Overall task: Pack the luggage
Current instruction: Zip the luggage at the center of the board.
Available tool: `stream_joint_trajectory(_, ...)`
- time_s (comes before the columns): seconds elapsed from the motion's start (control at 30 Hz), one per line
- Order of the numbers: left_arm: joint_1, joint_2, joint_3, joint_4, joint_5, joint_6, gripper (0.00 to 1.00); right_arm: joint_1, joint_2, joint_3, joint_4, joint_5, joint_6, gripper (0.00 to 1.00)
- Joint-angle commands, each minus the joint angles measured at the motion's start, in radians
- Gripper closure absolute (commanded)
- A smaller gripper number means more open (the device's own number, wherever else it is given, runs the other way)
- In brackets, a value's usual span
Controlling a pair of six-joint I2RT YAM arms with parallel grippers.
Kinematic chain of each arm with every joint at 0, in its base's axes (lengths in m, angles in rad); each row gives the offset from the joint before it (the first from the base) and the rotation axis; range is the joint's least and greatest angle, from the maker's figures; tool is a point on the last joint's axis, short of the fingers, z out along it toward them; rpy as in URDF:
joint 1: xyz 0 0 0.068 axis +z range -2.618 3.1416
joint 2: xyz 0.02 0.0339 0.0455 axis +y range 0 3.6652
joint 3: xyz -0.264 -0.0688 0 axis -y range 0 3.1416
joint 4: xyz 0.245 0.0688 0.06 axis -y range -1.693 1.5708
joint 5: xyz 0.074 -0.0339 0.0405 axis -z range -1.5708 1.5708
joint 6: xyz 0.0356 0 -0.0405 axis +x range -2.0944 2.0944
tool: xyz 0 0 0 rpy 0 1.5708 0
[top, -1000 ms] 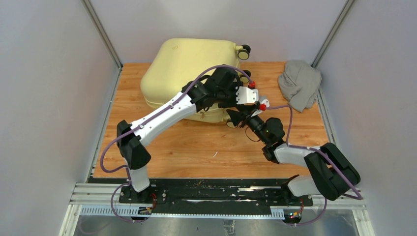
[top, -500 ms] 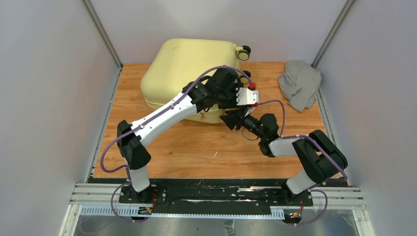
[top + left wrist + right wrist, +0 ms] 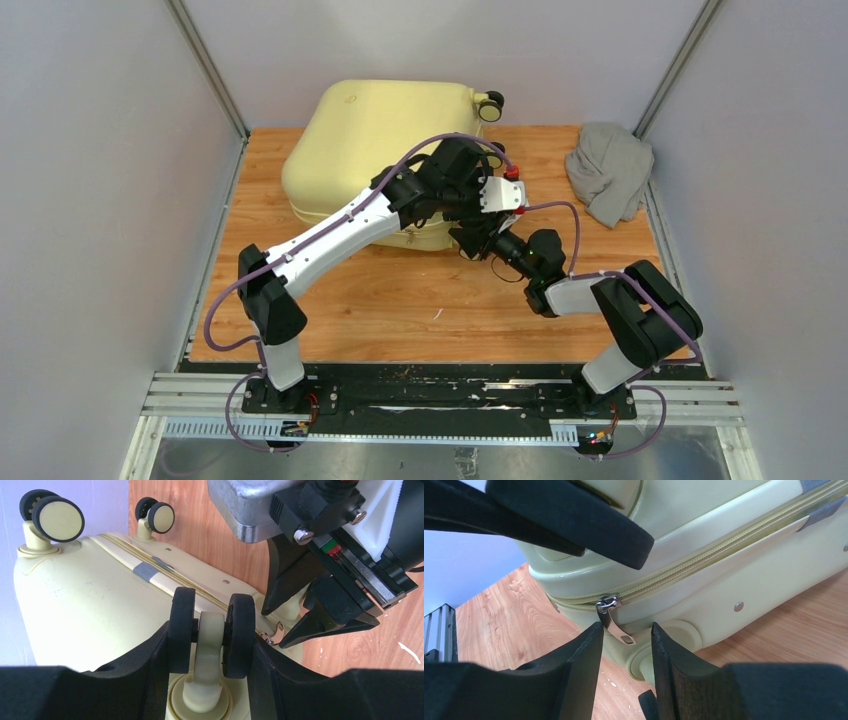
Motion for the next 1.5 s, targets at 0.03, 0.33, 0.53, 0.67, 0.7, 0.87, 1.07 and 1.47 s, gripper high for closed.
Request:
stream_joint_trajectory(0.03, -0.026, -0.097, 0.065, 0.219, 0.014, -0.122, 1.0, 0.022, -0.006, 0.044, 0.056, 0.051, -0.014, 0.63)
stream_joint_trajectory(0.33, -0.031, -0.099, 0.051, 0.218, 0.007, -0.144, 1.0, 0.055, -0.038, 0.043, 0.029, 0.093, -0.033, 1.0)
stream_joint_trajectory(0.53, -0.03, -0.092, 0.058, 0.229, -0.014, -0.147, 1.0, 0.089, -0.083, 0.003, -0.012, 0.119, -0.074, 1.0)
stream_joint_trajectory(0.67, -0.031, -0.09, 0.061, 0.236, -0.023, -0.152, 1.0, 0.108, -0.112, -0.015, -0.039, 0.135, -0.106, 1.0)
stream_joint_trajectory(0.7, -0.031, -0.089, 0.063, 0.237, -0.026, -0.152, 1.0, 0.11, -0.117, -0.018, -0.042, 0.129, -0.108, 1.0)
stream_joint_trajectory(0.87, -0.031, -0.086, 0.073, 0.245, -0.033, -0.16, 1.0, 0.141, -0.13, -0.013, -0.082, 0.061, -0.118, 1.0)
stream_joint_trajectory(1.07, -0.031, -0.086, 0.083, 0.236, -0.034, -0.156, 1.0, 0.147, -0.22, -0.099, -0.151, 0.278, -0.132, 0.81)
stream_joint_trajectory(1.47, -0.031, -0.092, 0.099, 0.232, -0.031, -0.182, 1.0, 0.143, -0.234, -0.046, -0.267, 0.259, -0.248, 0.2)
